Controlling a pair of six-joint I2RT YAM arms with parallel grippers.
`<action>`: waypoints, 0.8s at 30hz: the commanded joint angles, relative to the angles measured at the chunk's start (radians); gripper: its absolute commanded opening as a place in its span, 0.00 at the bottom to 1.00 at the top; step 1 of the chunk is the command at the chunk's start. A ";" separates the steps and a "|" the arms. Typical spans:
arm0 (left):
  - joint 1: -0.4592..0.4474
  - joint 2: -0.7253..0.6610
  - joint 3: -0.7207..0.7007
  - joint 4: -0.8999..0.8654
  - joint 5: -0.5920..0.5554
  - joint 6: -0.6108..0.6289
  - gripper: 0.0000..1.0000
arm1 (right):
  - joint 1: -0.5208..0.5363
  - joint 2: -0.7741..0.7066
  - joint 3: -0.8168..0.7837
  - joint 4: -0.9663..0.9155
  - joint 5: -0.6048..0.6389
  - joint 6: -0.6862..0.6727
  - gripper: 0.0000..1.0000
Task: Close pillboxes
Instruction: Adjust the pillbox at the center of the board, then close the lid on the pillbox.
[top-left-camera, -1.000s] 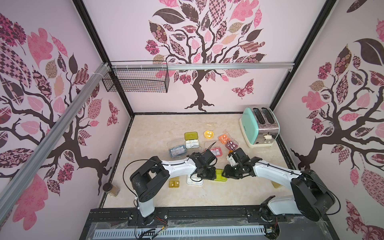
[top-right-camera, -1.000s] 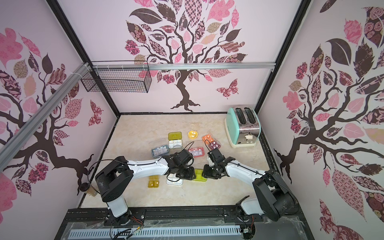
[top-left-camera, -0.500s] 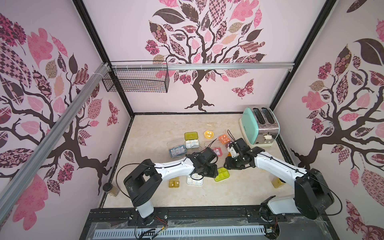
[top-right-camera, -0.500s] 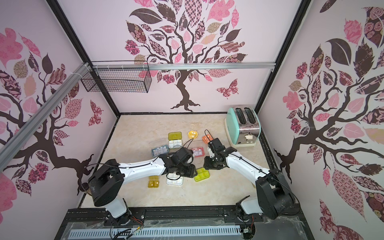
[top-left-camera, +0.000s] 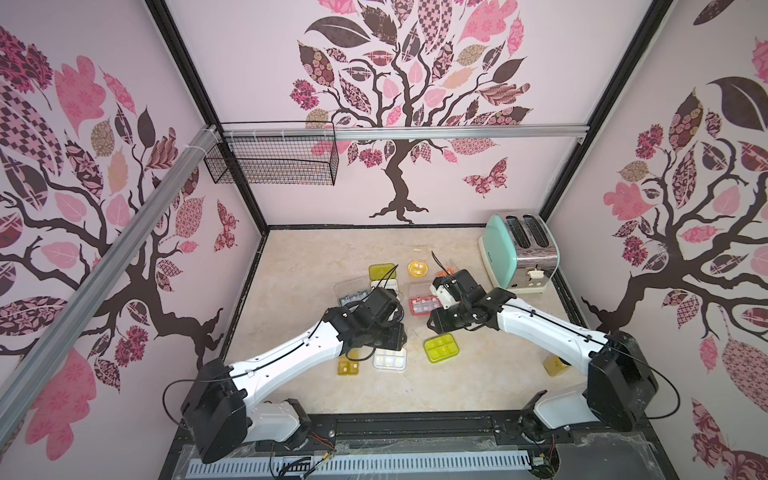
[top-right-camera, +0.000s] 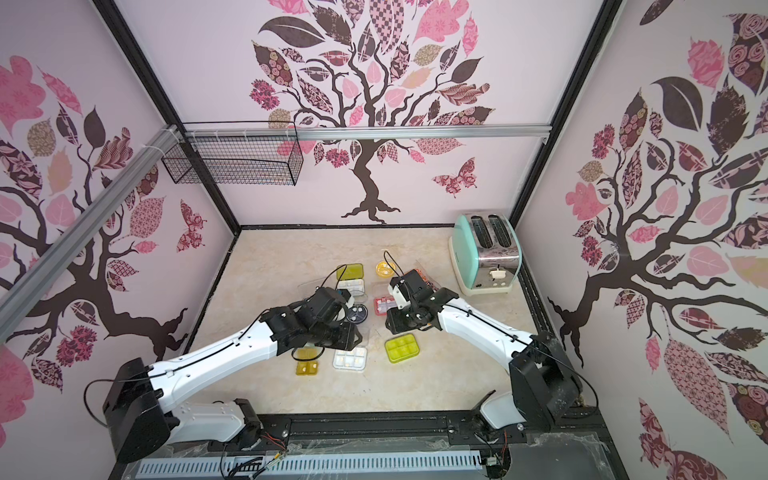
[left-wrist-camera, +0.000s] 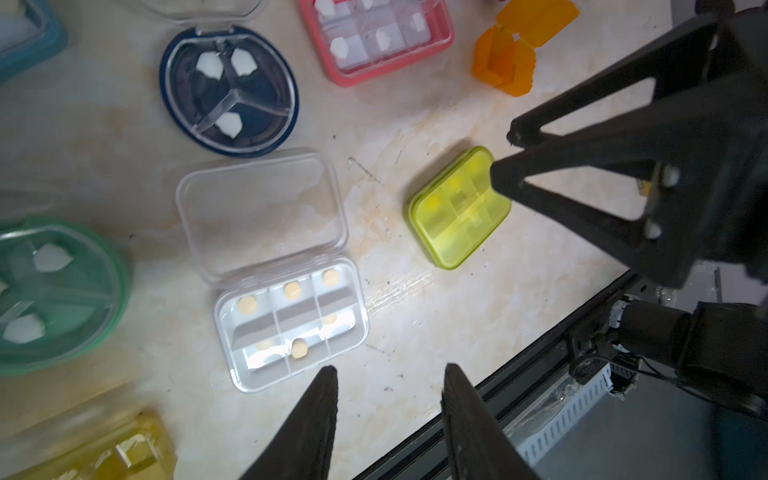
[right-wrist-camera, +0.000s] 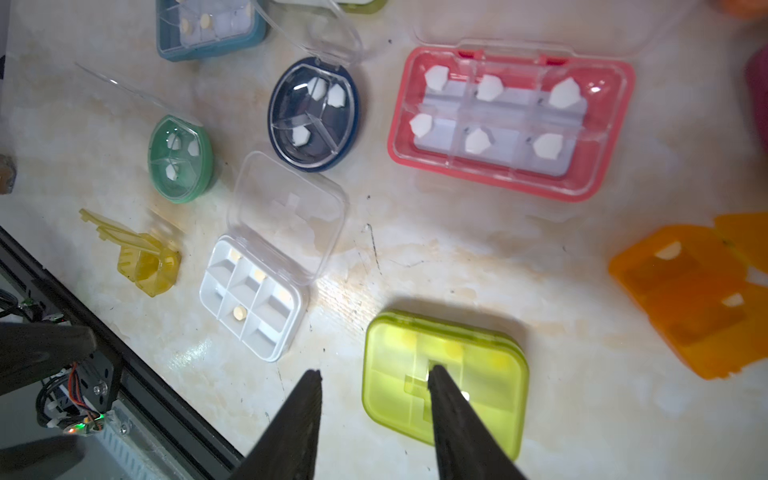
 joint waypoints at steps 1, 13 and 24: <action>0.006 -0.046 -0.045 -0.101 -0.028 -0.006 0.44 | 0.024 0.041 0.043 0.100 -0.002 -0.030 0.46; 0.006 -0.082 -0.228 -0.043 0.073 -0.057 0.43 | 0.065 0.213 0.095 0.227 -0.028 -0.055 0.57; 0.006 0.029 -0.280 0.092 0.111 -0.053 0.39 | 0.069 0.296 0.066 0.326 -0.059 -0.016 0.57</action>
